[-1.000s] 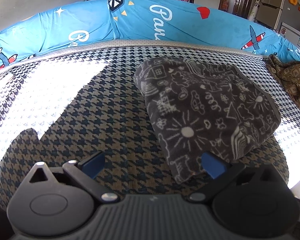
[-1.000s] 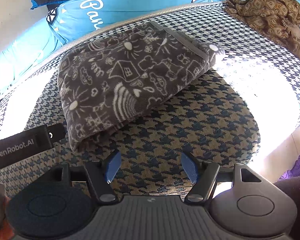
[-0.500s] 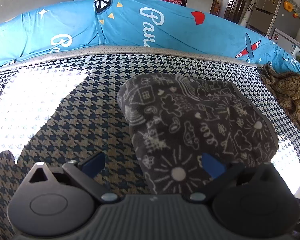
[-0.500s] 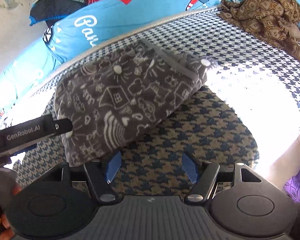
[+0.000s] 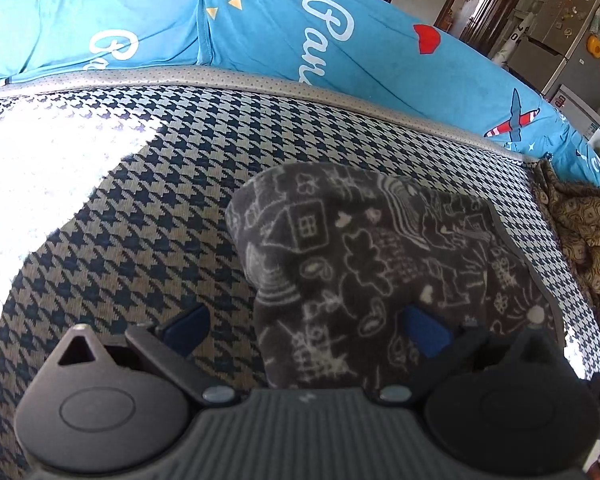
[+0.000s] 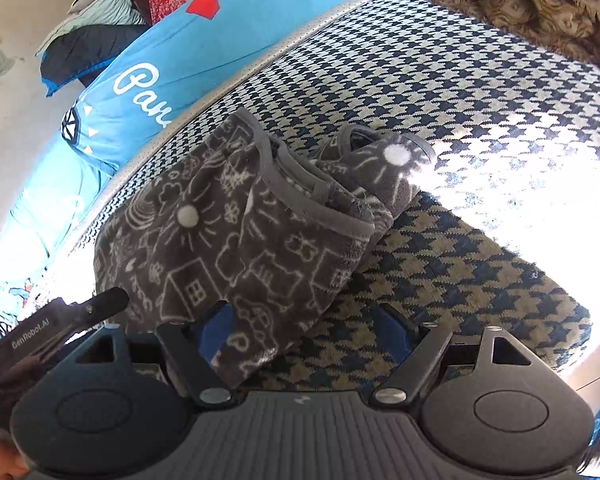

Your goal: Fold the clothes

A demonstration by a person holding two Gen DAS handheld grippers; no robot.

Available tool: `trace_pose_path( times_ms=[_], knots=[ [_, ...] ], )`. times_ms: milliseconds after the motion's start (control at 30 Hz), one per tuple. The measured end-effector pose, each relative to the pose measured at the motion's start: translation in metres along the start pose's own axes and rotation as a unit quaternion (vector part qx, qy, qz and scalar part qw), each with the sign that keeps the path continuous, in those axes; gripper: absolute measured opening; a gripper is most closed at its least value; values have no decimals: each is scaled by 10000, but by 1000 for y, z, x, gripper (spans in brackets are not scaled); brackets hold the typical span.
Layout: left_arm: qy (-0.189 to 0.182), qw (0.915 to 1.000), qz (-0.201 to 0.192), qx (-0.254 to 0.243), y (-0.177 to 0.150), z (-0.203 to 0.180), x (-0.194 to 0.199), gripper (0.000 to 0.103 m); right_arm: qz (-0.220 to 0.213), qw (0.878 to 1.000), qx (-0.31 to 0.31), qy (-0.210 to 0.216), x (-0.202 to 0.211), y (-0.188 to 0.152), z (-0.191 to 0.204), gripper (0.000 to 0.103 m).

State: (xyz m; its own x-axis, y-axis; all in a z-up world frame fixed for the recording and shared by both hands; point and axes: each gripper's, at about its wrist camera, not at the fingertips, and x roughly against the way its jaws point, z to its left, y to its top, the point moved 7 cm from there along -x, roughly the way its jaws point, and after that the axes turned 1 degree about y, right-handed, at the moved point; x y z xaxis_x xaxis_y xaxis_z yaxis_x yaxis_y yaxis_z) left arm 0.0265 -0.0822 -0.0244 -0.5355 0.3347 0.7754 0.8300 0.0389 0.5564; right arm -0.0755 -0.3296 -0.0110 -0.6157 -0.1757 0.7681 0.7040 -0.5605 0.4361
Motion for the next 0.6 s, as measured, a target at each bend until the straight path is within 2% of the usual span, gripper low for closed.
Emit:
trace_pose_path(
  times_ms=[233,400,600],
  knots=[
    [-244,9995,132,149,8,3,-21,103,-62,9983,-544,197,-14,24,-15,81],
    [-431,9984,252,271,8,6,-34,103,100,9966,-768,289,-24,30,-27,86],
    [-656,9962,382,431,5,6,-48,103,19,9968,-703,387,-30,37,-26,88]
  ],
)
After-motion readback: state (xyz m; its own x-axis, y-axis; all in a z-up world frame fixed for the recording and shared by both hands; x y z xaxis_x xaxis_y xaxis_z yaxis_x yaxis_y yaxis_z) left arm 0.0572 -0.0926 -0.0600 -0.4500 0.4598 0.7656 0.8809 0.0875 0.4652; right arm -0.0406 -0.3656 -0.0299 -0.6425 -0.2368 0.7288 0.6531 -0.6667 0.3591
